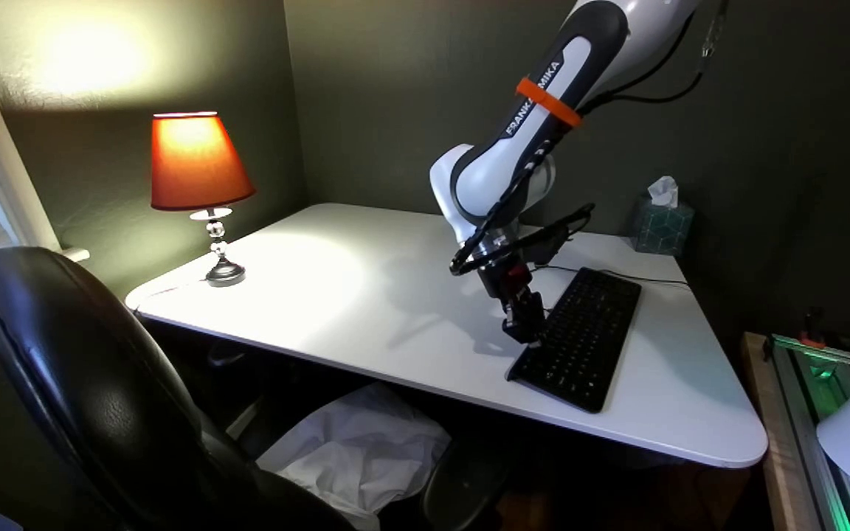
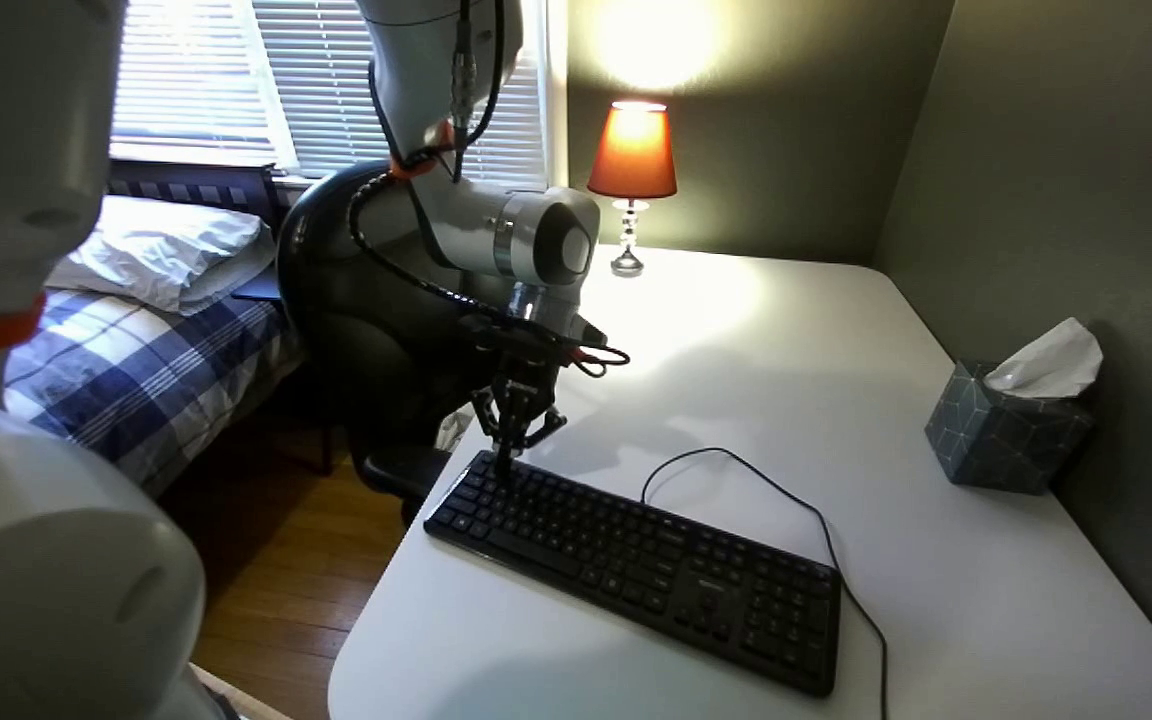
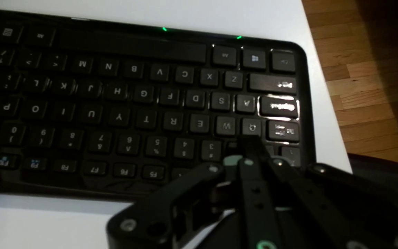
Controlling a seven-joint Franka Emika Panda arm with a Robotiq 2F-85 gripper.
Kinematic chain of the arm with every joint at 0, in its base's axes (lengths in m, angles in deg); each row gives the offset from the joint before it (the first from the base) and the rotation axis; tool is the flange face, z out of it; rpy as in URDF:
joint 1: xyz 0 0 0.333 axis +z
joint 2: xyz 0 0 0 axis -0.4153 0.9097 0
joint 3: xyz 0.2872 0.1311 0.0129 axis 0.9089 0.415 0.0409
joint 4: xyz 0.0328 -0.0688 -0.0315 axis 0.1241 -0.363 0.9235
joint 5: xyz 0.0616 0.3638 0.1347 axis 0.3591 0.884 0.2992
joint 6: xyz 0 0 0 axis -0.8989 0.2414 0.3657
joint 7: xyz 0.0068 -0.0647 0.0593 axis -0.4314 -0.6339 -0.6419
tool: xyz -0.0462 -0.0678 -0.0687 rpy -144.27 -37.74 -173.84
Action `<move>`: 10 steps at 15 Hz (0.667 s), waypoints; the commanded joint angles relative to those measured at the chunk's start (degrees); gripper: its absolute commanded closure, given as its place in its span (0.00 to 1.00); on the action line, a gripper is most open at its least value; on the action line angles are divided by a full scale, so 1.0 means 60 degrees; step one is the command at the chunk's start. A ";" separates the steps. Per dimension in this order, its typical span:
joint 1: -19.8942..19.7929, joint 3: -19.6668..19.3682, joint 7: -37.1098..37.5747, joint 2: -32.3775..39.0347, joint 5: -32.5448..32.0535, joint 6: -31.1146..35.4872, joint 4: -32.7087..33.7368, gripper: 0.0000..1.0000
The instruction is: Press a key on the keyboard
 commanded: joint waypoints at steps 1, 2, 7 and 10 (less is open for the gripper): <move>0.0132 -0.0003 0.0158 -0.0563 -0.0096 0.0358 -0.0585 1.00; 0.0161 -0.0009 0.0182 -0.0679 -0.0135 0.0391 -0.0693 1.00; 0.0295 -0.0021 0.0430 -0.1582 -0.0310 0.0841 -0.1424 0.53; 0.0370 -0.0034 0.0642 -0.2256 -0.0384 0.1340 -0.1967 0.31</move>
